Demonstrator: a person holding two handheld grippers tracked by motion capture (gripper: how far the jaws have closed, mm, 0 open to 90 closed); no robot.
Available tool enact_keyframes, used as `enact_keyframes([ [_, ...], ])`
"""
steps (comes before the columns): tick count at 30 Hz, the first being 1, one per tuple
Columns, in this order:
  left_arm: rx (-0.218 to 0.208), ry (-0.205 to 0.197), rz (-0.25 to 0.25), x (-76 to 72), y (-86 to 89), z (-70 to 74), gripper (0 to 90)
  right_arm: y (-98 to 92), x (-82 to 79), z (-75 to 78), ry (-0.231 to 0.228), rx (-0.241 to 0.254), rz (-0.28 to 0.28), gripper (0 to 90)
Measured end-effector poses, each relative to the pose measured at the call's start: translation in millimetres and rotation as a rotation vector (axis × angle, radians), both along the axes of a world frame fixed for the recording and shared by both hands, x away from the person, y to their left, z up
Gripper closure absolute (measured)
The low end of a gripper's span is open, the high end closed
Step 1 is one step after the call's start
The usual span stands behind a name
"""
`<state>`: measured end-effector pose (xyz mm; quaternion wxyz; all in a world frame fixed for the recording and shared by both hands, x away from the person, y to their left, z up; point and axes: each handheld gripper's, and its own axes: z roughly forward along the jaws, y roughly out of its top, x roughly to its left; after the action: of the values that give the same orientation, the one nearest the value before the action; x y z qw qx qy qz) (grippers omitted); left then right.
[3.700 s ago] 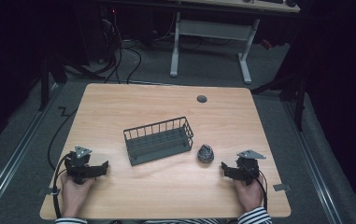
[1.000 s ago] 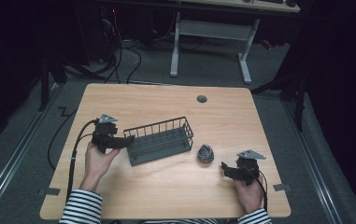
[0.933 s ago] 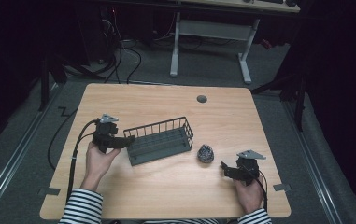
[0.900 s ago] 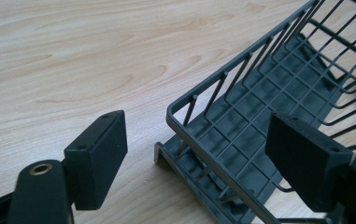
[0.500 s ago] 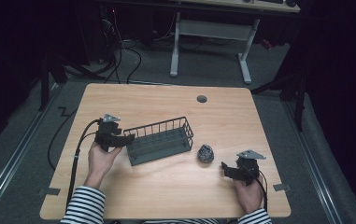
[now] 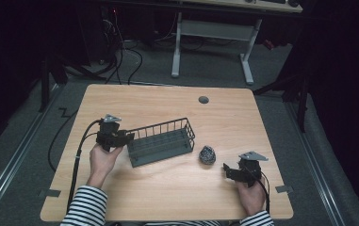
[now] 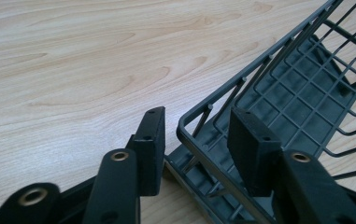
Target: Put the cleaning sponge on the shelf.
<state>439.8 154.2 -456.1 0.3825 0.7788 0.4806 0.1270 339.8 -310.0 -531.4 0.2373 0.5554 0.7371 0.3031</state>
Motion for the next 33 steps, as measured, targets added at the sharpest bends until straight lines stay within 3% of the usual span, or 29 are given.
enact_keyframes([
  [13, 0.003, -0.012, 0.015, 4.7, -3.7, -3.9, 68.3, 0.0, 0.0, 0.0, 0.000, 0.000, 0.000, 18.9],
  [28, 0.010, -0.010, 0.041, 21.2, -13.0, -5.3, 69.1, 0.1, -0.1, 0.0, -0.001, 0.000, 0.003, 19.0],
  [33, -0.018, -0.011, 0.056, 27.8, -15.6, -7.6, 69.3, 0.1, -0.1, 0.0, -0.001, -0.001, 0.004, 19.0],
])
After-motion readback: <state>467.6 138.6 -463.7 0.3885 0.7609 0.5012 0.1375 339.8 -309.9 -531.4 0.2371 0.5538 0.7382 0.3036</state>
